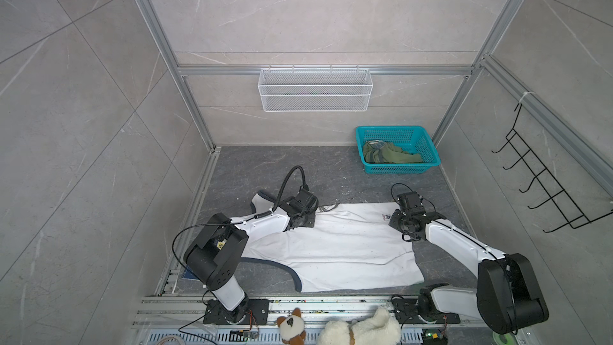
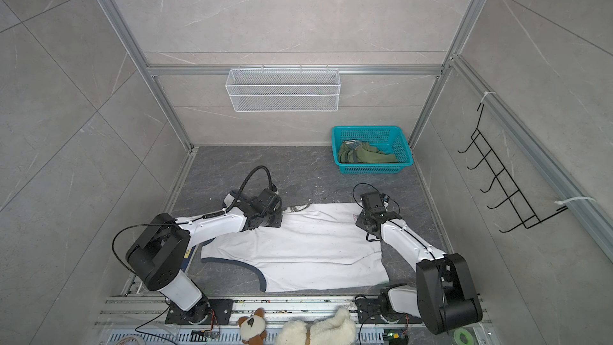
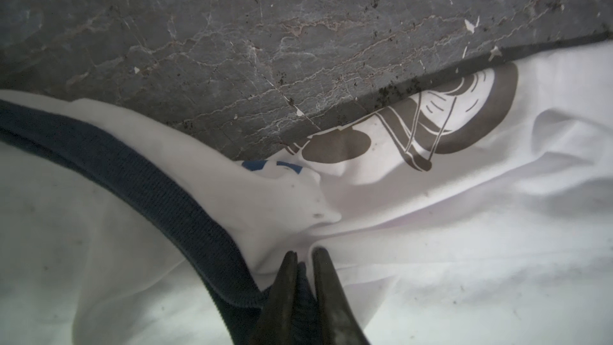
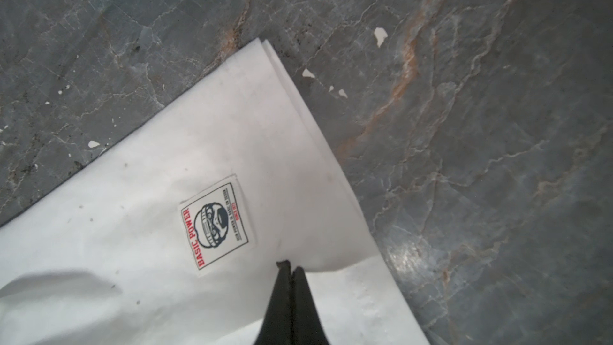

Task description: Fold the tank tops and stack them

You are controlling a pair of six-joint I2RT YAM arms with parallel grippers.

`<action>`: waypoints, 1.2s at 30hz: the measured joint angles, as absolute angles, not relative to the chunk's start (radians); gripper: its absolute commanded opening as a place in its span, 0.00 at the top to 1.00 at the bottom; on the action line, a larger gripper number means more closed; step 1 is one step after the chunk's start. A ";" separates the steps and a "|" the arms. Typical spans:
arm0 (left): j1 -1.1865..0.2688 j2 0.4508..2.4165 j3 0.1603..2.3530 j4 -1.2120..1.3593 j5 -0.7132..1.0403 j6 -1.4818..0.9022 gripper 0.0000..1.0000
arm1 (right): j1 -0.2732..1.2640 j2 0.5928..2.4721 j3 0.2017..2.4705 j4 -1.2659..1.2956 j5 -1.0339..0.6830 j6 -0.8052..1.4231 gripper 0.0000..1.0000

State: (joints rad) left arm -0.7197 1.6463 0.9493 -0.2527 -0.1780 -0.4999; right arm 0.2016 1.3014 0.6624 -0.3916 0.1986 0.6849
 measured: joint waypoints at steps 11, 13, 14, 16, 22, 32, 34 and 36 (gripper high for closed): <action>-0.576 1.504 1.054 -0.443 -0.230 -0.558 0.28 | 0.202 1.226 0.720 -0.438 0.216 0.652 0.45; -0.456 1.498 1.100 -0.474 -0.223 -0.578 0.28 | 0.202 1.225 0.748 -0.436 0.216 0.643 0.43; -0.397 1.499 1.115 -0.479 -0.213 -0.587 0.28 | 0.202 1.225 0.755 -0.436 0.216 0.638 0.43; -0.303 1.512 1.137 -0.497 -0.197 -0.599 0.28 | 0.202 1.226 0.760 -0.433 0.215 0.634 0.43; -0.247 1.563 1.149 -0.489 -0.101 -0.602 0.28 | 0.202 1.248 0.759 -0.429 0.208 0.631 0.42; -0.337 1.583 1.081 -0.455 -0.047 -0.594 0.45 | 0.254 1.452 0.837 -0.342 0.033 0.580 0.41; -0.336 1.583 1.052 -0.446 -0.046 -0.596 0.50 | 0.307 1.527 0.904 -0.331 0.013 0.575 0.42; -0.334 1.583 1.029 -0.444 -0.045 -0.596 0.51 | 0.354 1.584 0.963 -0.320 -0.003 0.574 0.43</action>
State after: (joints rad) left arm -0.3336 1.5826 1.0294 -0.4438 -0.0448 -0.5957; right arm 0.3542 1.5845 0.9630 -0.3202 -0.0029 0.5739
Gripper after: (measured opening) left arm 0.500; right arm 0.579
